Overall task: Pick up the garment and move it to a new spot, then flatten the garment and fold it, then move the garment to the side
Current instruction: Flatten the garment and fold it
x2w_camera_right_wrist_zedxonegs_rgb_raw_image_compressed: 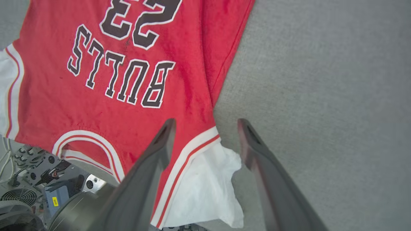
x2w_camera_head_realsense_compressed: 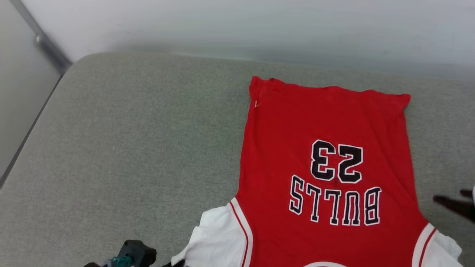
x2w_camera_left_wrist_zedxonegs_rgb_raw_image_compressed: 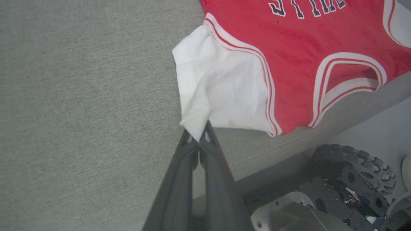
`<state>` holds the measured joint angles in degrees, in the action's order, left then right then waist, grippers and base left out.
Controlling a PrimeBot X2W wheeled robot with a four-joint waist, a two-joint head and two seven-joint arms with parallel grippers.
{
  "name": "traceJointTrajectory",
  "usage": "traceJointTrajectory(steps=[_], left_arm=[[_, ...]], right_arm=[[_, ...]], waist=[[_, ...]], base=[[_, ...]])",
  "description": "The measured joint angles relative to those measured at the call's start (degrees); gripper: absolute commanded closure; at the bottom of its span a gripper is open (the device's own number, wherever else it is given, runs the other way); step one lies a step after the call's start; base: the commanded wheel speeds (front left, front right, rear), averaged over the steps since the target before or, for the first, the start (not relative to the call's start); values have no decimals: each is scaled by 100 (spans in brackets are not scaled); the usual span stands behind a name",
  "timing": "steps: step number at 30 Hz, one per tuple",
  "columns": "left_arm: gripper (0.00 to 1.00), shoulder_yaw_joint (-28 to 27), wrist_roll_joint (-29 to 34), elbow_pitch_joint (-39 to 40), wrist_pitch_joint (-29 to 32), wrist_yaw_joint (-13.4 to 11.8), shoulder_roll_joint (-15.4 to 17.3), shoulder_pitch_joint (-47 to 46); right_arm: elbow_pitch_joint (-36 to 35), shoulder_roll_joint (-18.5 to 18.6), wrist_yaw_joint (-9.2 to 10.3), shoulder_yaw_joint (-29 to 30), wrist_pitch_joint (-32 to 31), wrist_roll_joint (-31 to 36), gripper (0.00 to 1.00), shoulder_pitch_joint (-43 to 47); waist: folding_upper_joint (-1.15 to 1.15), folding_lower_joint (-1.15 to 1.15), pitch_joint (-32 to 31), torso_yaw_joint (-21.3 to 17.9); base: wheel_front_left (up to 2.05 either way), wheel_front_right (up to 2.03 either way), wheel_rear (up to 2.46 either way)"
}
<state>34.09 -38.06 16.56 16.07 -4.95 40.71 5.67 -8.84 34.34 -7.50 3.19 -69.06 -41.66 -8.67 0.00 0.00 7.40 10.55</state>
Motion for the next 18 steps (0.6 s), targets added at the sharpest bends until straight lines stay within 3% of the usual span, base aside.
traceJointTrajectory(steps=[4, 6, 9, 18], left_arm=[[100, 36, 138, 250, 27, 30, -5, -221], [100, 185, 383, 525, 66, 165, -172, -673], [100, 222, 354, 665, 8, 237, -352, -827], [100, 319, 463, 799, -65, 355, -487, -1100]], right_arm=[[-81, -83, 0, 486, -598, 615, 0, -1005], [493, -343, 0, 757, -1272, 1561, 0, -2563], [837, -386, 0, 875, -1493, 1938, 0, -3117], [1534, -403, 0, 1111, -1628, 2861, 0, -4057]], waist=[[0, 0, 402, 197], [0, 1, 1194, 537], [0, 1, 1520, 737], [0, 1, 2198, 1392]], base=[[0, 0, 0], [0, 0, 0], [0, 0, 0], [0, 0, 0]])
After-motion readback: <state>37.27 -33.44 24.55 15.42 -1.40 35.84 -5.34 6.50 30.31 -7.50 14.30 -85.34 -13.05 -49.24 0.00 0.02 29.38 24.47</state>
